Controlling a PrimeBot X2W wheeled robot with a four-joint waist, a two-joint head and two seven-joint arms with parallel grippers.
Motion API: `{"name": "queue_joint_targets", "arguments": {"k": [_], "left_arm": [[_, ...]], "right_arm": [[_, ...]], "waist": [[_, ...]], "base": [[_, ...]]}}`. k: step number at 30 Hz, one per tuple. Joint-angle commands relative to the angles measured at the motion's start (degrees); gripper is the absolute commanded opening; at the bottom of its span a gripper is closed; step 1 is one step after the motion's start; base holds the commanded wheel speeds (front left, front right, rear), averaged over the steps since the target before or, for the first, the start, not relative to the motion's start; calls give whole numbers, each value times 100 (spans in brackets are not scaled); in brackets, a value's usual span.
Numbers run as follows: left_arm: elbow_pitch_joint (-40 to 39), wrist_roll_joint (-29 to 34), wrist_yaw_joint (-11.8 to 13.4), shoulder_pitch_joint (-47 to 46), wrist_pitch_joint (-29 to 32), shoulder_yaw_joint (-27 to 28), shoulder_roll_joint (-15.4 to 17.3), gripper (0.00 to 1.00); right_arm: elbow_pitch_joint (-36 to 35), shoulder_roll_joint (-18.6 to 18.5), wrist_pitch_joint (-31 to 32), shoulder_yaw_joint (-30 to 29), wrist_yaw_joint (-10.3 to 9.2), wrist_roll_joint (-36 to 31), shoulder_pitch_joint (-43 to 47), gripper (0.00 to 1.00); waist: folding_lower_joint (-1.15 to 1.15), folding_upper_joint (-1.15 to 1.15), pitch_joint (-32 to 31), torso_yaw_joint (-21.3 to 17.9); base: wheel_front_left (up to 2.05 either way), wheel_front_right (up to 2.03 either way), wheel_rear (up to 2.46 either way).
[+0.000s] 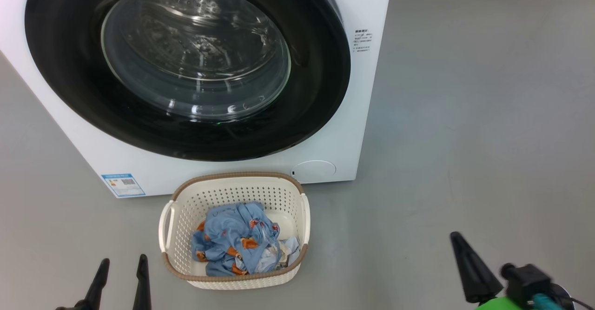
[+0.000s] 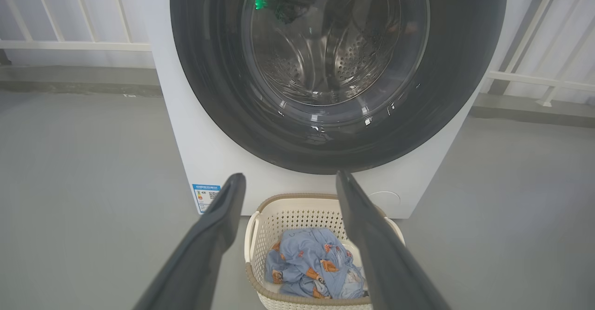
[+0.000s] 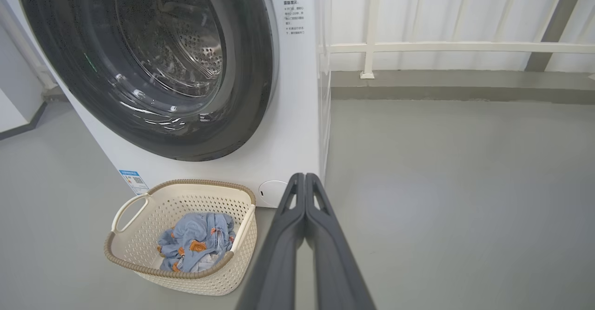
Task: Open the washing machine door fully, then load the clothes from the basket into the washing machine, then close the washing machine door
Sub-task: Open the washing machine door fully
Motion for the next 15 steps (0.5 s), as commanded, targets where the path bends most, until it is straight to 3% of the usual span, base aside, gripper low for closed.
{"name": "queue_joint_targets", "arguments": {"k": [1, 6, 15], "left_arm": [[-123, -16, 43, -121, -37, 189, 69, 100], [-129, -19, 35, -128, -37, 210, 69, 100], [-104, 4, -2, -139, -37, 265, 69, 100]], "right_arm": [[-160, -29, -69, 85, 9, 265, -97, 0], [-143, 11, -69, -85, 9, 1249, -95, 0], [132, 16, -69, -211, 9, 4119, -231, 0]], "waist": [[0, 0, 10, 7], [0, 0, 54, 25], [0, 0, 143, 61]], "base": [[0, 0, 0], [0, 0, 0], [0, 0, 0]]}}
